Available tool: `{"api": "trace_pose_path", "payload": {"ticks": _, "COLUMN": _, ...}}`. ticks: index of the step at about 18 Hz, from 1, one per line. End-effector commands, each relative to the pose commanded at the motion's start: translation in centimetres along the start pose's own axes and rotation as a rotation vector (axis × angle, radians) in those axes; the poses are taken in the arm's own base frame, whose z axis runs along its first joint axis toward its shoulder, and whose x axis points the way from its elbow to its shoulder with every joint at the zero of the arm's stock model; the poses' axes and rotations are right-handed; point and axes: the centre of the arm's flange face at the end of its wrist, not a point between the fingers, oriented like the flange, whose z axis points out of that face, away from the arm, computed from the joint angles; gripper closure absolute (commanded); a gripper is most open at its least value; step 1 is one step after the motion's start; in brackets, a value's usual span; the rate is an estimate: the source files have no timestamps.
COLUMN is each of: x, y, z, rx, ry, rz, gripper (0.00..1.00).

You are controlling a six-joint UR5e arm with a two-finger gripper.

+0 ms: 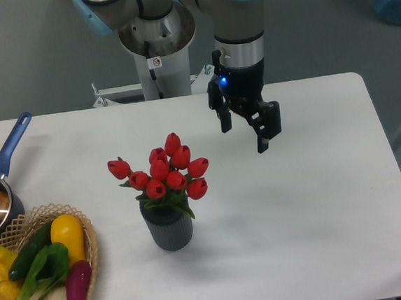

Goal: Pick up the flowers from the vase

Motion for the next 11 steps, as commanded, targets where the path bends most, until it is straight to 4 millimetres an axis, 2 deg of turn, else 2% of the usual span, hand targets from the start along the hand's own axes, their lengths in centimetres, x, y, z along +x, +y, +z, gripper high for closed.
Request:
{"api": "trace_pose_path", "payload": {"ticks": 7, "x": 0.2, "y": -0.5, "z": -0.8, "rx": 0.005, "ry": -0.016, "rz": 0.01, "gripper": 0.0}}
{"api": "trace_pose_path", "payload": {"ticks": 11, "x": 1.0, "y": 0.1, "z": 0.9, "rx": 0.002, "ry": 0.019, "rz": -0.001, "gripper": 0.0}}
